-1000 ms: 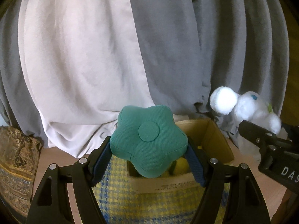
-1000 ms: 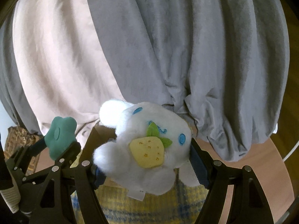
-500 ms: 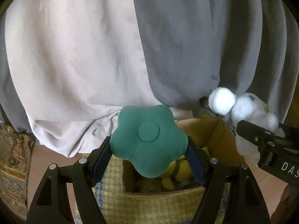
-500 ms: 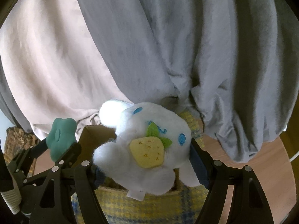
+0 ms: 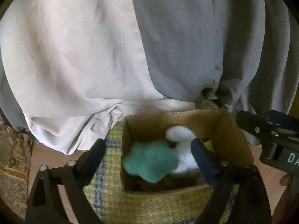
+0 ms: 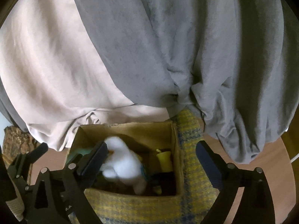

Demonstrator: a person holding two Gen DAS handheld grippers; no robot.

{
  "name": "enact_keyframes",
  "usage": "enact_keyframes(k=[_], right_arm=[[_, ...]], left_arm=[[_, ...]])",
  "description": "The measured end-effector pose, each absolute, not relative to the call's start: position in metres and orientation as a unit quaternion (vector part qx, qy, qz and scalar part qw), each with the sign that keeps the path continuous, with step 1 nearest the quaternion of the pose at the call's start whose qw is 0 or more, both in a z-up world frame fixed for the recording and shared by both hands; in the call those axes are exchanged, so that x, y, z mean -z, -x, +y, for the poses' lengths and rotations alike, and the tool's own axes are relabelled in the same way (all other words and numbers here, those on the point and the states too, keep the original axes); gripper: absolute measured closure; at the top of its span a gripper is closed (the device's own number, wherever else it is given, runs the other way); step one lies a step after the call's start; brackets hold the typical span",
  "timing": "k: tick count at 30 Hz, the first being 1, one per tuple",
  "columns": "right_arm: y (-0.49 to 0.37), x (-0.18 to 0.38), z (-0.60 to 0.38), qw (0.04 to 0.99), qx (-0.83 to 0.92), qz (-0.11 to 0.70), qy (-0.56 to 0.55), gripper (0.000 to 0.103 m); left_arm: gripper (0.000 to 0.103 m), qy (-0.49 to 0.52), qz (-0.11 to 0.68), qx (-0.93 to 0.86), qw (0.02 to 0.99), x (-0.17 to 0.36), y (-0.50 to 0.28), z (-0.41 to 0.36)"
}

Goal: Organize objects

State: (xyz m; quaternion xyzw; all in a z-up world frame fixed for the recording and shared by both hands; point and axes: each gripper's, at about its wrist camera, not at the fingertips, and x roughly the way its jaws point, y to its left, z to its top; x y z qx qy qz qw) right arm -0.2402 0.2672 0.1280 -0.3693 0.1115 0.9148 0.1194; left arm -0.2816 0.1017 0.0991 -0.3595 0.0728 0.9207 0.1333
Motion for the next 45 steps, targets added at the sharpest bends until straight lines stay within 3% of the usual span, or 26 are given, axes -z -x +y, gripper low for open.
enact_keyframes(k=[11,30,45], right_arm=[[0.216,-0.135,0.262,0.123,-0.918,0.108,0.361,0.005],[0.157,-0.148,0.245,0.139,-0.920,0.095,0.354,0.001],[0.131,-0.141,0.223,0.151,-0.921,0.086,0.349,0.001]], left_arm=[[0.001,0.360,0.073,-0.922,0.118,-0.101,0.265,0.096],[0.001,0.339,0.066,-0.937,0.060,-0.121,0.206,0.081],[0.001,0.337,0.054,-0.939,0.045,-0.107,0.172,0.049]])
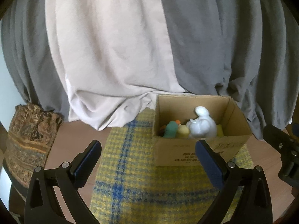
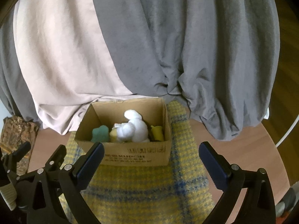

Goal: Organize objects

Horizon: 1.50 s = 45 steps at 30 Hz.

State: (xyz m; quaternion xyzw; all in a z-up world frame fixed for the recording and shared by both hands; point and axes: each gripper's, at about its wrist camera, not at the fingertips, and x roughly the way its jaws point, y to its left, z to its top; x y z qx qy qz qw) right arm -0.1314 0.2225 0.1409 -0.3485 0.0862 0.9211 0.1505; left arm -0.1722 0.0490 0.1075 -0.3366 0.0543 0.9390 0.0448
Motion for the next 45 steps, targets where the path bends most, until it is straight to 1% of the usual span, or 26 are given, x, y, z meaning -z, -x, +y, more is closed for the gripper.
enact_keyframes(k=[10,17,22,29,45], right_arm=[[0.115,-0.127,0.210,0.140,-0.916,0.098,0.364,0.001],[0.092,-0.113,0.200,0.134,-0.914,0.098,0.370,0.001],[0.076,-0.100,0.202,0.137,-0.910,0.101,0.379,0.001],[0.054,-0.076,0.208,0.141,-0.900,0.107,0.399,0.001],[0.014,-0.036,0.203,0.153,-0.893,0.111,0.409,0.001]], left_arm=[[0.001,0.354,0.049,-0.934,0.023,-0.093,0.155,0.026],[0.001,0.343,0.055,-0.937,0.014,-0.092,0.129,0.022],[0.001,0.344,0.040,-0.938,0.013,-0.086,0.115,0.021],[0.001,0.357,0.057,-0.932,0.026,-0.066,0.090,0.028],[0.001,0.391,0.051,-0.919,0.025,-0.016,0.052,0.020]])
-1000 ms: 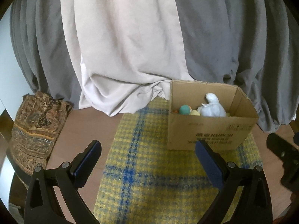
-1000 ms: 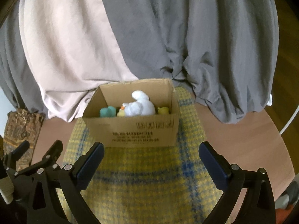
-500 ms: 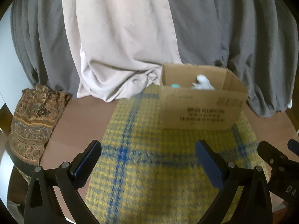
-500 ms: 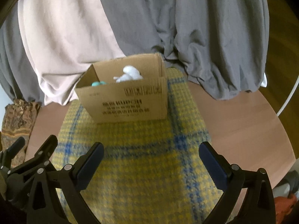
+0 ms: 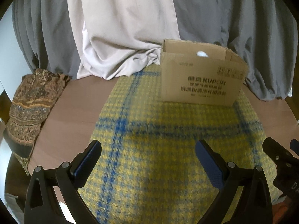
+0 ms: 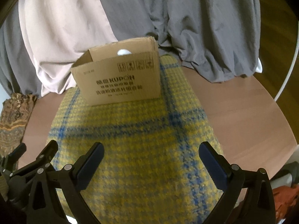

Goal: Organize objects

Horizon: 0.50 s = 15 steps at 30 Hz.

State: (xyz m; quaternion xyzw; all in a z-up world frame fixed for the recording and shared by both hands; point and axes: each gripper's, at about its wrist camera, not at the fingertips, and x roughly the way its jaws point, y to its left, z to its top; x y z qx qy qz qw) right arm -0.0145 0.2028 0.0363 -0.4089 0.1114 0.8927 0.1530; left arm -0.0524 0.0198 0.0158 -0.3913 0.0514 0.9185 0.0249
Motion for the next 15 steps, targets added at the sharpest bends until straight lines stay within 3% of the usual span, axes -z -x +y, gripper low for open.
enact_keyframes(k=[15], right_arm=[[0.003,-0.007,0.209,0.164,-0.881,0.121,0.428,0.001]], left_arm=[[0.001,0.412,0.062,-0.909,0.026,0.013,0.040,0.023]])
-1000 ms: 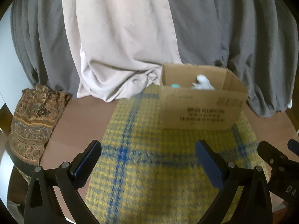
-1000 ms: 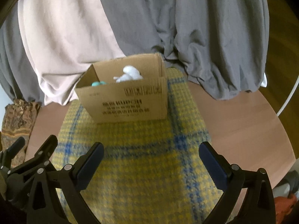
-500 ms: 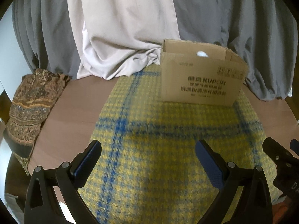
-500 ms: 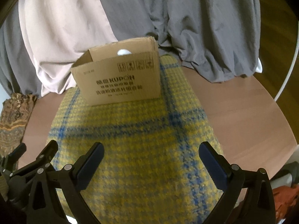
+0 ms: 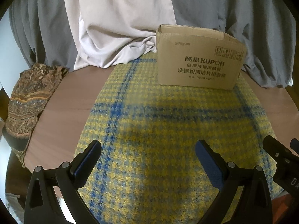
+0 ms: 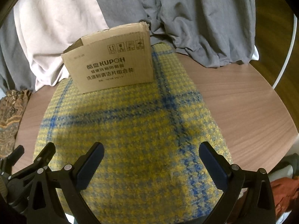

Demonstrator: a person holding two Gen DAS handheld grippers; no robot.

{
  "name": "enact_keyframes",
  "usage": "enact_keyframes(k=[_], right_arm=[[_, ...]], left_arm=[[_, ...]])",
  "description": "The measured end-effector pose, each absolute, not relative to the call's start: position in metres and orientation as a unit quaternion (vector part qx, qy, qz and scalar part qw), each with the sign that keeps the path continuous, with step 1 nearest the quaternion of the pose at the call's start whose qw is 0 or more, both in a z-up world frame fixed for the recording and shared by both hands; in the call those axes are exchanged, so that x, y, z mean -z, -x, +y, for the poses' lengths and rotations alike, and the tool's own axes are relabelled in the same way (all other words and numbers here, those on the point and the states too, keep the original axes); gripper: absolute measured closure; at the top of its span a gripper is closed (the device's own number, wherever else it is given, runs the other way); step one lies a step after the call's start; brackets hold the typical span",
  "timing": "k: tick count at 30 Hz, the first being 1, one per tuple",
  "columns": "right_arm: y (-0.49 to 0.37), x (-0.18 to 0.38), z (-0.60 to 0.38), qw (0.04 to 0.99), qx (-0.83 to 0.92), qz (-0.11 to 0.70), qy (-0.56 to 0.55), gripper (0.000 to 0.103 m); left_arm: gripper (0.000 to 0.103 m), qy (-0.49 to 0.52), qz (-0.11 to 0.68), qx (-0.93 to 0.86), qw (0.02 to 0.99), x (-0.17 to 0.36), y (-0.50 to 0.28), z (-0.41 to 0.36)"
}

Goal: Organize objects

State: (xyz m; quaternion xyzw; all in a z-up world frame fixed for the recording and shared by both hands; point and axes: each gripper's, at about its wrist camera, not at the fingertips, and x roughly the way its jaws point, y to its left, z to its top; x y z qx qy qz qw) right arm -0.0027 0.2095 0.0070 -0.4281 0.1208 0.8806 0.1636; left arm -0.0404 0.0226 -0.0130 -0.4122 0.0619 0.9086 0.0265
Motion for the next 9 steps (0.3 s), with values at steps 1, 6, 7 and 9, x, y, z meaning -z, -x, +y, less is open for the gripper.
enact_keyframes(k=[1,6,7,9], right_arm=[[0.0028,-0.0056,0.2103,0.164,-0.880,0.122,0.429,0.001],[0.0021,0.0004,0.2127,0.166,-0.877,0.128,0.433,0.001],[0.0016,0.0014,0.2137,0.166,-0.876,0.129,0.434,0.001],[0.0016,0.0029,0.2154,0.167,-0.875,0.130,0.434,0.001]], left_arm=[[0.001,0.412,0.065,-0.909,0.025,0.0136,0.0399,0.0233],[0.001,0.407,0.071,-0.910,0.015,0.0140,0.0397,0.0252],[0.001,0.409,0.071,-0.910,0.017,0.0146,0.0403,0.0260],[0.001,0.414,0.069,-0.908,0.020,0.0163,0.0418,0.0275]])
